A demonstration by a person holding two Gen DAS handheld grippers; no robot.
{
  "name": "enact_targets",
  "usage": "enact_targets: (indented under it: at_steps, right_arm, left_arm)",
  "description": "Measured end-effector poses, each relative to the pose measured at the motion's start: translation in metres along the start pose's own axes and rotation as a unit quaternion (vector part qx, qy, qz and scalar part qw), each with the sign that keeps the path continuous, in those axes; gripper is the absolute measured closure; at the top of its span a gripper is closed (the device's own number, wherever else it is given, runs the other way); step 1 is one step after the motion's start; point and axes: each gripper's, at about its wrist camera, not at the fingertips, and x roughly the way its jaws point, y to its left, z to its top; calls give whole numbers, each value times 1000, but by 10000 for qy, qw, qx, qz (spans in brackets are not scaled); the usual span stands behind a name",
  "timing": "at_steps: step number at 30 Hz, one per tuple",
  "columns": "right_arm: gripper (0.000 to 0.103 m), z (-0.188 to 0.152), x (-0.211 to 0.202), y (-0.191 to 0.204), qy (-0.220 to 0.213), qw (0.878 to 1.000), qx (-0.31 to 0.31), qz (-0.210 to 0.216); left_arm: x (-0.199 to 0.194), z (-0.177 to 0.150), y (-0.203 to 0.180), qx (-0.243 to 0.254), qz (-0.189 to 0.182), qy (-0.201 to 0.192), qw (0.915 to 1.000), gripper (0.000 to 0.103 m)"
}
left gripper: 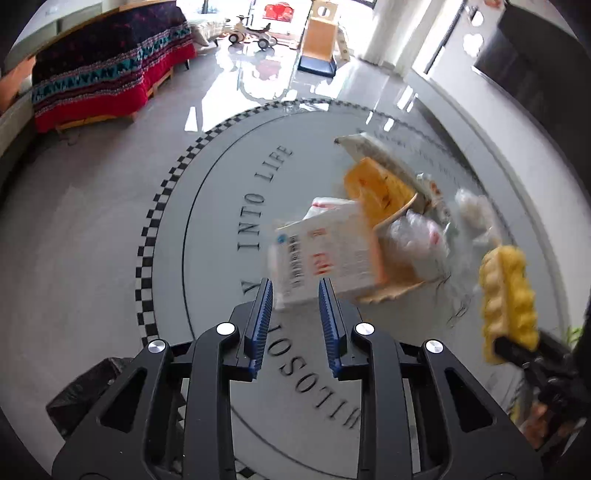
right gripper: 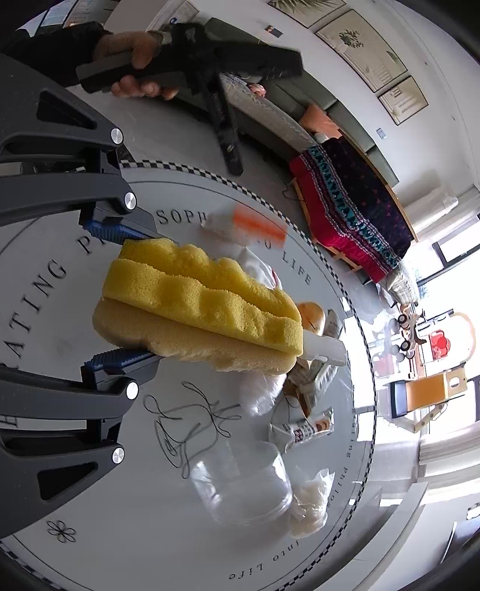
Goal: Collect trash
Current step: 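Grasp the white medicine box with the left gripper while the right holds the sponge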
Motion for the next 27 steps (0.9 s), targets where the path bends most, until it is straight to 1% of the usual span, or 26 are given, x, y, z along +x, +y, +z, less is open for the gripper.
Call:
enact_targets:
  at_steps: [1, 2, 3, 4, 5, 6, 8, 9, 10, 12, 13, 15, 16, 17, 19, 20, 21, 22, 24, 27]
  right_arm:
    - [54, -2, -1, 1, -9, 10000, -3, -7]
    - [54, -3, -2, 0, -18, 10000, 14, -7]
    - [54, -5, -3, -2, -32, 10000, 50, 8]
    - [54, -5, -4, -5, -38, 10000, 81, 21]
    - [54, -7, -5, -8, -37, 9999, 112, 24]
    - [54, -8, -5, -12, -25, 9999, 136, 13]
    - [54, -8, -2, -16, 10, 9999, 146, -14]
    - [54, -9, -2, -20, 32, 9999, 154, -15]
    - [54, -10, -2, -20, 44, 9999, 151, -14]
    - [54, -12, -2, -24, 81, 9999, 124, -27]
    - [54, -12, -2, -26, 95, 9999, 94, -50]
    - [54, -11, -2, -28, 87, 9999, 78, -70]
    - [54, -10, -1, -29, 79, 9999, 89, -67]
    - [54, -9, -1, -30, 66, 9999, 111, -61]
    - [54, -7, 2, -31, 62, 9998, 149, -65]
    - [54, -6, 4, -32, 71, 9998, 154, -64]
    - [54, -4, 6, -32, 80, 9998, 152, -68]
    - [54, -2, 8, -32, 97, 9998, 137, -75]
    - [54, 1, 13, -32, 125, 9998, 106, -78]
    - [54, 5, 17, -34, 152, 9998, 86, -60]
  left_arm:
    - [-1, -6, -3, 130, 144, -157, 9997, 77]
    - [-3, -11, -6, 193, 219, -295, 9991, 59]
    - [-5, -16, -8, 191, 278, -426, 9985, 38]
    - [-7, -24, -13, 221, 386, -687, 9966, 7]
    - [-12, -32, -18, 345, 426, -978, 9937, 6]
    - [-9, -39, -28, 608, 537, -1137, 9902, 6]
    - [1, -43, -40, 934, 673, -1147, 9867, 6]
    - [5, -43, -43, 1050, 699, -1147, 9854, 6]
    - [12, -41, -48, 1285, 680, -1125, 9830, 6]
    - [20, -38, -60, 1903, 621, -1107, 9735, 6]
    - [28, -36, -68, 2445, 663, -985, 9624, 6]
    - [41, -34, -78, 3221, 707, -665, 9417, 6]
    - [49, -32, -81, 3595, 752, -488, 9288, 6]
    - [57, -30, -83, 3883, 722, -283, 9183, 6]
    - [71, -26, -85, 4191, 639, 39, 9057, 6]
    - [81, -24, -84, 4336, 660, 193, 8985, 6]
    - [87, -23, -84, 4427, 697, 280, 8935, 6]
    - [96, -21, -83, 4543, 768, 372, 8868, 6]
    - [109, -16, -82, 4635, 784, 491, 8812, 6]
    - [114, -8, -80, 4650, 668, 557, 8810, 6]
